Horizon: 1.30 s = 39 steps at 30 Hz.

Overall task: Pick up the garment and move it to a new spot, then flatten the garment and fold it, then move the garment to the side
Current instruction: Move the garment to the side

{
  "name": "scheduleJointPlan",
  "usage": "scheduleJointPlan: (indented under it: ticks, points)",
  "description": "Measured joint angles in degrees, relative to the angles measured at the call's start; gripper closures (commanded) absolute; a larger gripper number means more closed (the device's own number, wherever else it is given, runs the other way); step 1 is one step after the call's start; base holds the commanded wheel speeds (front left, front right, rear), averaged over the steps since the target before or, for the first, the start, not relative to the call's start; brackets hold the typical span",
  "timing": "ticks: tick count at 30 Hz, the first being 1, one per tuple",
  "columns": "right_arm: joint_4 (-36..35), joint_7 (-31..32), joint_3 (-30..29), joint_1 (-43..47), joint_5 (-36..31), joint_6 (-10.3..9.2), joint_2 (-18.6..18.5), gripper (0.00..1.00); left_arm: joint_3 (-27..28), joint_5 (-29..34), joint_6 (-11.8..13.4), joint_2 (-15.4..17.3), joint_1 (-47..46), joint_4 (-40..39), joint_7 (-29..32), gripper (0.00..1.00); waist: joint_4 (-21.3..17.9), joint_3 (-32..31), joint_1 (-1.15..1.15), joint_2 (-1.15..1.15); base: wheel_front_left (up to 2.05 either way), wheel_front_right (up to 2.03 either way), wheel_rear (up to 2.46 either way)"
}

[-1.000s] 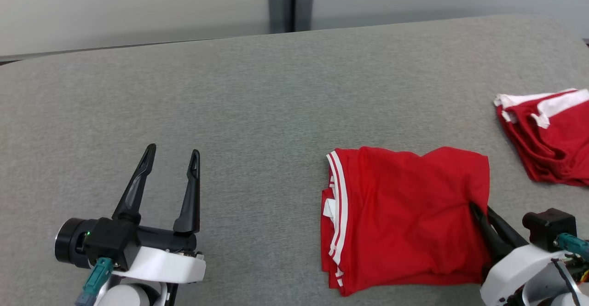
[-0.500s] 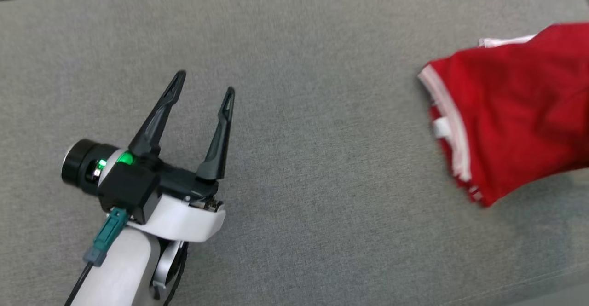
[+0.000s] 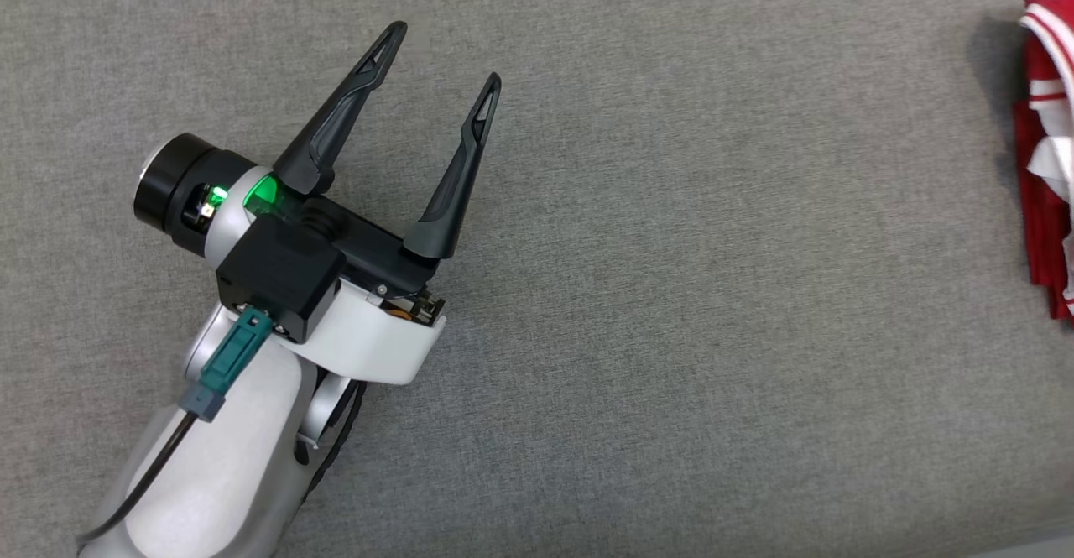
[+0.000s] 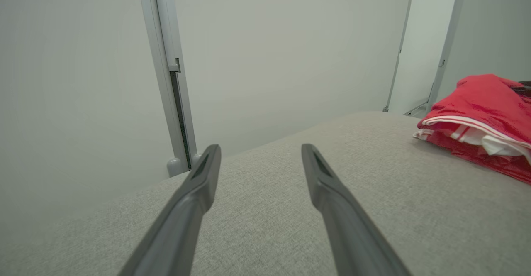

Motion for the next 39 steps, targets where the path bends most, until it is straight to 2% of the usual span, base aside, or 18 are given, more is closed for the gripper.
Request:
scheduleJointPlan:
  ticks: [1,5,10,16,21,26,33,39]
  points:
    - [1.72,-0.66,-0.85,-0.75,-0.43,-0.01,0.57,0.0,-0.1,0.1,-0.12,0.01,-0.38,0.19,-0.01,0.0,0.27,0.5,0.0,0.0,0.0,0.0,0.0]
    - [7.51,-5.17,-3.22,-2.26,-1.69,0.0,4.05,0.0,-0.2,-0.12,-0.19,0.0,-0.93,2.1,-0.74,0.0,0.89,0.68,0.0,0.0,0.0,0.0,0.0]
    - [7.82,-10.22,-4.37,0.41,-0.94,-0.01,8.18,0.0,0.81,-2.21,0.45,-0.41,2.09,4.47,-1.82,0.0,0.46,-2.73,0.0,0.0,0.0,0.0,0.0]
    - [-1.07,-12.06,-3.03,6.58,-0.07,-0.01,14.59,0.0,2.81,-4.55,2.15,-0.66,7.1,6.15,-2.74,0.0,0.08,-8.32,0.0,0.0,0.0,0.0,0.0]
    - [-11.99,-11.93,1.49,11.31,-2.02,-0.01,20.06,0.0,4.91,-6.56,3.88,-0.74,12.16,6.55,-3.18,0.0,-0.24,-12.77,0.0,0.0,0.0,0.0,0.0]
    - [-20.93,-8.9,5.95,16.32,-3.63,-0.01,24.37,0.0,6.75,-8.25,5.37,-1.46,16.69,6.57,-3.33,0.0,0.53,-16.73,0.0,0.0,0.0,0.0,0.0]
    - [-27.83,-5.13,8.12,22.31,-4.03,-0.01,26.82,0.0,9.09,-9.65,6.64,-2.21,21.78,6.37,-3.54,0.0,5.22,-20.37,0.0,0.0,0.0,0.0,0.0]
    - [-31.08,-3.04,9.51,26.14,-4.5,-0.01,27.49,0.0,11.85,-11.85,4.75,-0.36,25.8,6.24,-3.56,0.0,8.63,-23.99,0.0,0.0,0.0,0.0,0.0]
